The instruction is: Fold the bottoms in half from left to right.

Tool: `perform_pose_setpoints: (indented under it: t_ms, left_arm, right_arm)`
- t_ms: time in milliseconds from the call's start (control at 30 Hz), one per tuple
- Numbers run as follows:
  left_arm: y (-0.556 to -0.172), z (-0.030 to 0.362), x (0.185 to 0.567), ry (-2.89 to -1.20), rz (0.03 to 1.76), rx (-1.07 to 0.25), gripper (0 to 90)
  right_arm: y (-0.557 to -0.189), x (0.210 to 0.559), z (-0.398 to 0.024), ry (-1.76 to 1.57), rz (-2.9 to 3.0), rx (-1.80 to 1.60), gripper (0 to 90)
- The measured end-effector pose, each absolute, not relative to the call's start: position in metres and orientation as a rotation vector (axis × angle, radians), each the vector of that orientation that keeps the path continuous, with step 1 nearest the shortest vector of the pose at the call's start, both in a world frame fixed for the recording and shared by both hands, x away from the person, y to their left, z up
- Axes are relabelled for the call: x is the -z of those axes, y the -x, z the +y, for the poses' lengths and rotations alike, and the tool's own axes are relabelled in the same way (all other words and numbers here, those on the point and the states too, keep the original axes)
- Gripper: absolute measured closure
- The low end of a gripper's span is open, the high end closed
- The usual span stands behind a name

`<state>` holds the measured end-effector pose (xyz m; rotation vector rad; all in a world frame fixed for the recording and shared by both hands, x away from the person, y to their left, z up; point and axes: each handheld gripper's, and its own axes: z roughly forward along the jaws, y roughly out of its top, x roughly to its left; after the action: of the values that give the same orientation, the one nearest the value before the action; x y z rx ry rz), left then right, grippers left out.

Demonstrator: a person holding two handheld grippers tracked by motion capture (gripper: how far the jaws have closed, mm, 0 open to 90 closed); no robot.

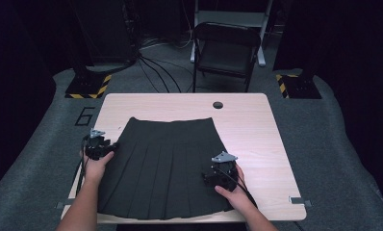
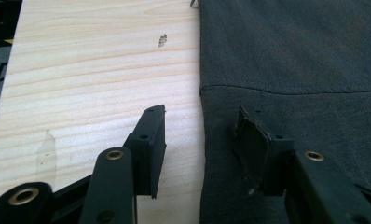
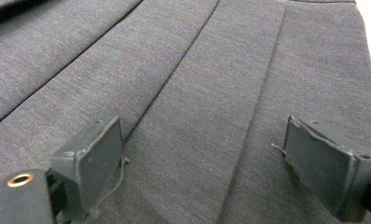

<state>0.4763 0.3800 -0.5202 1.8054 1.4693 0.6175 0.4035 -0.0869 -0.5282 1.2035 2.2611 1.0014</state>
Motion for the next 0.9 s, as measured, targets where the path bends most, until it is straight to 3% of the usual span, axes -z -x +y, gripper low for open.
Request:
perform_pose_setpoints:
  t_ms: [500,667,900]
  left_arm:
    - [-0.480,0.370,0.525,-1.826,1.441,-0.550,59.6]
    - [-0.482,0.363,0.525,-1.850,1.417,-0.572,49.0]
    - [-0.491,0.358,0.524,-1.839,1.451,-0.576,43.9]
  right_arm:
    - [-0.403,0.528,-0.087,-1.204,2.261,-1.002,11.3]
    - [-0.404,0.528,-0.087,-1.203,2.261,-1.002,11.3]
    - [-0.404,0.528,-0.087,-1.203,2.262,-1.001,11.3]
